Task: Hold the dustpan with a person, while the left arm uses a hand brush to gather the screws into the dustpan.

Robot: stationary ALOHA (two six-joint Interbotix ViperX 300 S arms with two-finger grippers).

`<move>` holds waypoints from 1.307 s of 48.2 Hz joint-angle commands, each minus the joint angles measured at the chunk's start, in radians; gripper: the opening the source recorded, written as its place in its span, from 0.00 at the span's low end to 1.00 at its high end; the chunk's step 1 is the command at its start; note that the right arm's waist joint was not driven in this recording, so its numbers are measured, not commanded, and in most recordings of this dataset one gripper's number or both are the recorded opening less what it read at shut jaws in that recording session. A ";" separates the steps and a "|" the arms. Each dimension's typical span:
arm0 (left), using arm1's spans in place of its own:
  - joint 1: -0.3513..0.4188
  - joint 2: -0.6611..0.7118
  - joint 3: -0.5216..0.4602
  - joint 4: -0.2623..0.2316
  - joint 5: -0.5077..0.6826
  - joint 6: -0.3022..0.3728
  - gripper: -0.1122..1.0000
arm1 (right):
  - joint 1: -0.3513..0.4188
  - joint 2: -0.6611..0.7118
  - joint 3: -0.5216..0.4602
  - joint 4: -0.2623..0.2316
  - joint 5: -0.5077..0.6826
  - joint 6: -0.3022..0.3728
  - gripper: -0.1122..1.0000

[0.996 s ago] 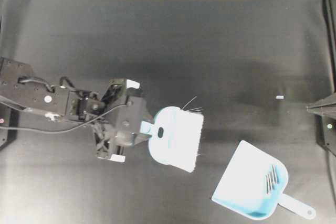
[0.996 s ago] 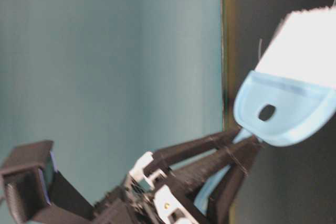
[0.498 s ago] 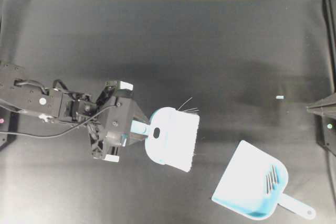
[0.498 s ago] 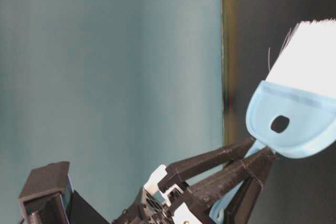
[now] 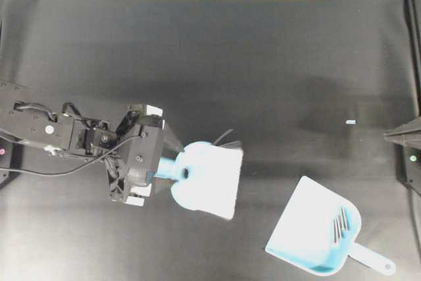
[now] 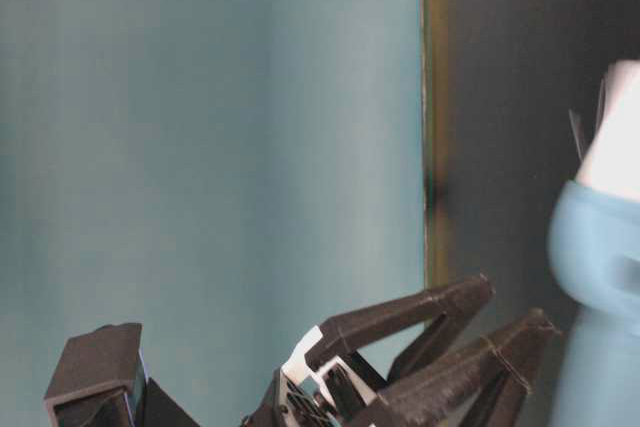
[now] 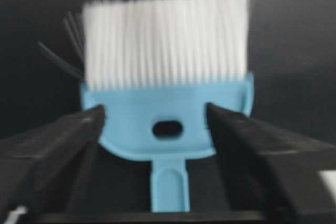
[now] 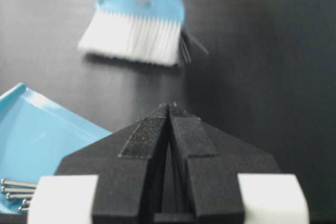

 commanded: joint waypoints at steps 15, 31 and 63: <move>-0.005 -0.206 0.041 0.002 -0.006 -0.005 0.84 | 0.000 0.005 -0.008 -0.002 -0.005 -0.006 0.09; -0.021 -0.426 0.219 0.002 -0.057 -0.029 0.84 | 0.000 0.005 -0.008 -0.002 -0.005 -0.006 0.09; -0.008 -0.795 0.397 0.002 -0.064 -0.054 0.84 | 0.000 0.005 -0.008 -0.002 -0.005 -0.006 0.09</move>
